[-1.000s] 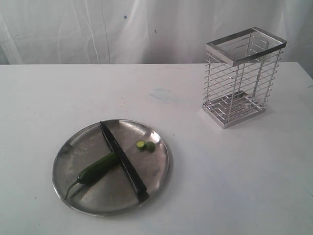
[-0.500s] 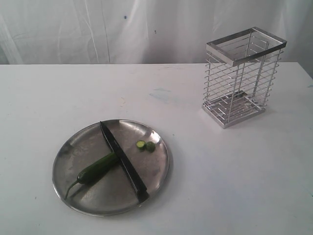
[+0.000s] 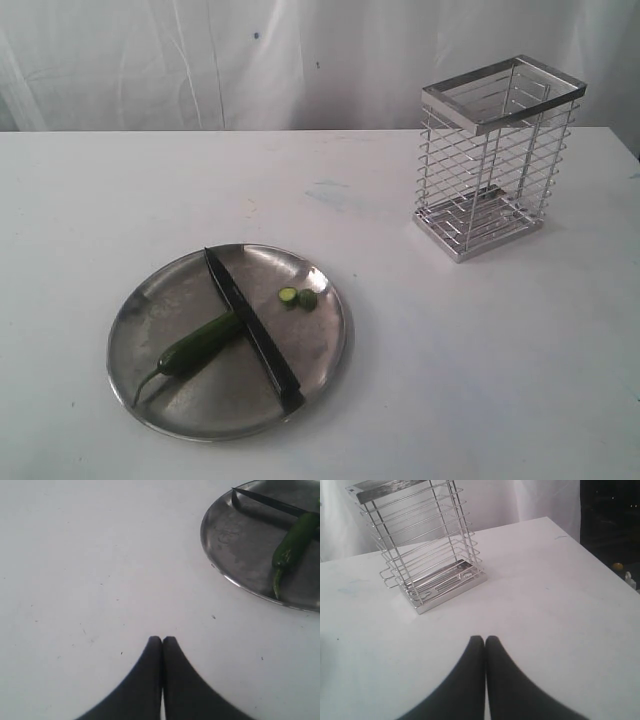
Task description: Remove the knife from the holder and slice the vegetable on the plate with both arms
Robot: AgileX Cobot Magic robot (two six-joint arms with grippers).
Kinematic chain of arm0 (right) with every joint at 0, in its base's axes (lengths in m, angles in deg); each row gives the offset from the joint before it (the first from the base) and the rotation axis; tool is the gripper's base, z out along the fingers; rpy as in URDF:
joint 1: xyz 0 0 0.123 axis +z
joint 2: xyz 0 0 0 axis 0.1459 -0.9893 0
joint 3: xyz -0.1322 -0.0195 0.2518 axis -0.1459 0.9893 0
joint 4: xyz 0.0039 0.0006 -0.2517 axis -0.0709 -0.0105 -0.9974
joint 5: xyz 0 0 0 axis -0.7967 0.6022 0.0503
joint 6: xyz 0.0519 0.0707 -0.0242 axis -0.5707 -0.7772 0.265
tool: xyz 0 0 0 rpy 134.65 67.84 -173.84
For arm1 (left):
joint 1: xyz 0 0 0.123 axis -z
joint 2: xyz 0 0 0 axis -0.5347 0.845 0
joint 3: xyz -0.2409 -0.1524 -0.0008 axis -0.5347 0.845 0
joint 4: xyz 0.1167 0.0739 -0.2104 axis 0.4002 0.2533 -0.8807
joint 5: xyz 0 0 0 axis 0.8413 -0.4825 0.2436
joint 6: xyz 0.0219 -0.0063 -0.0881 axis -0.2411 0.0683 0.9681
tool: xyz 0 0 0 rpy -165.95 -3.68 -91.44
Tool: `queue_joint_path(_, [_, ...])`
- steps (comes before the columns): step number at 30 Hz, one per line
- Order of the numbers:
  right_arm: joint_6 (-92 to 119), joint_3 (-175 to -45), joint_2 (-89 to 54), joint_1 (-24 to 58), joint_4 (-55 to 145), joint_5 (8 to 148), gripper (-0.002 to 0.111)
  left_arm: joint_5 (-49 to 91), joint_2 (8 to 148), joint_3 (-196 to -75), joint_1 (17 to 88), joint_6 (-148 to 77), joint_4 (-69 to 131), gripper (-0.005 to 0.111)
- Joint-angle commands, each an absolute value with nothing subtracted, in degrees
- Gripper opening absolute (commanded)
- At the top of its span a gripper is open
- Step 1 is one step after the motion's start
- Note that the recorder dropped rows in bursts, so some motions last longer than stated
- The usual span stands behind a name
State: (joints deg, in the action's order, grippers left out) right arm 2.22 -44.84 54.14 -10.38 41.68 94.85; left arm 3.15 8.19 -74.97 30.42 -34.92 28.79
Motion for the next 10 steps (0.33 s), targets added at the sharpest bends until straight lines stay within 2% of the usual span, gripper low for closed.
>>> queue_joint_path(1, [2.05,-44.85,54.26,-10.11,41.63,94.14,0.000,3.23,8.12,-74.68,30.26,-34.85,28.42,0.000])
queue_joint_path(10, [2.05,-44.85,54.26,-10.11,41.63,94.14,0.000,3.52,7.95,-74.68,30.52,-34.85,28.42,0.000])
